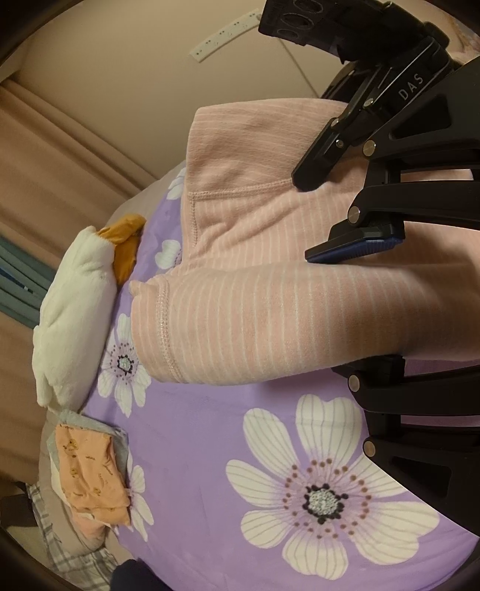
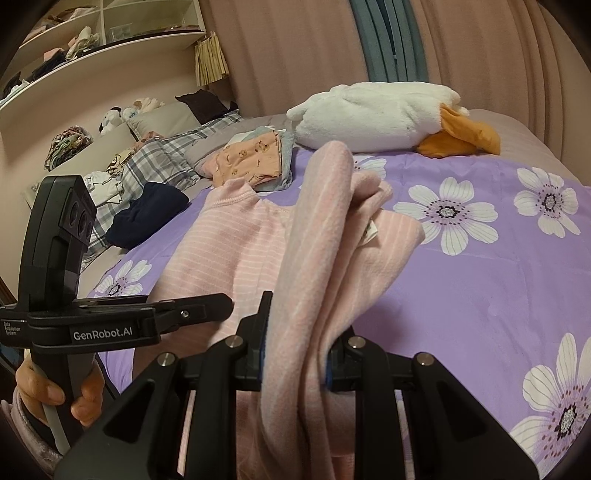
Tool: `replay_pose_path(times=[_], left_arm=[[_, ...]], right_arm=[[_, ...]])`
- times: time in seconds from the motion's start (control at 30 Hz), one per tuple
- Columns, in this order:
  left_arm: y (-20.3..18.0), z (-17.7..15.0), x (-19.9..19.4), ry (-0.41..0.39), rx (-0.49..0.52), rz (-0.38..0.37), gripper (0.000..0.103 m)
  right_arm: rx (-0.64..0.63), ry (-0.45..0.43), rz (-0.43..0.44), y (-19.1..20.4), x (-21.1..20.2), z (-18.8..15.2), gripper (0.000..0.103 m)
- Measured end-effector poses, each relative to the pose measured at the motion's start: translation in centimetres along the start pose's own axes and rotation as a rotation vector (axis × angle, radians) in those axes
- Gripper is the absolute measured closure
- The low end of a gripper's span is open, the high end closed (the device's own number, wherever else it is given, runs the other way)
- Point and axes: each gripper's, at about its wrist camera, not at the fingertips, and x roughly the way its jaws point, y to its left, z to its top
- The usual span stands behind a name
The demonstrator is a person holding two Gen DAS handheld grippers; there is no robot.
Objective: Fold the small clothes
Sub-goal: 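Carry the held shirt end with both grippers across the strip toward its other end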
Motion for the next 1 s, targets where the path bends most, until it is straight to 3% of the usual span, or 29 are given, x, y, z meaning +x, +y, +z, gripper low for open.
replay_pose_path(times=[1.0], left_arm=[[1.9,4.2,5.5,0.029,0.026,0.047,0.064]], right_arm=[[0.027,0.024,-0.003,-2.5,6.1,2.5,0.080]])
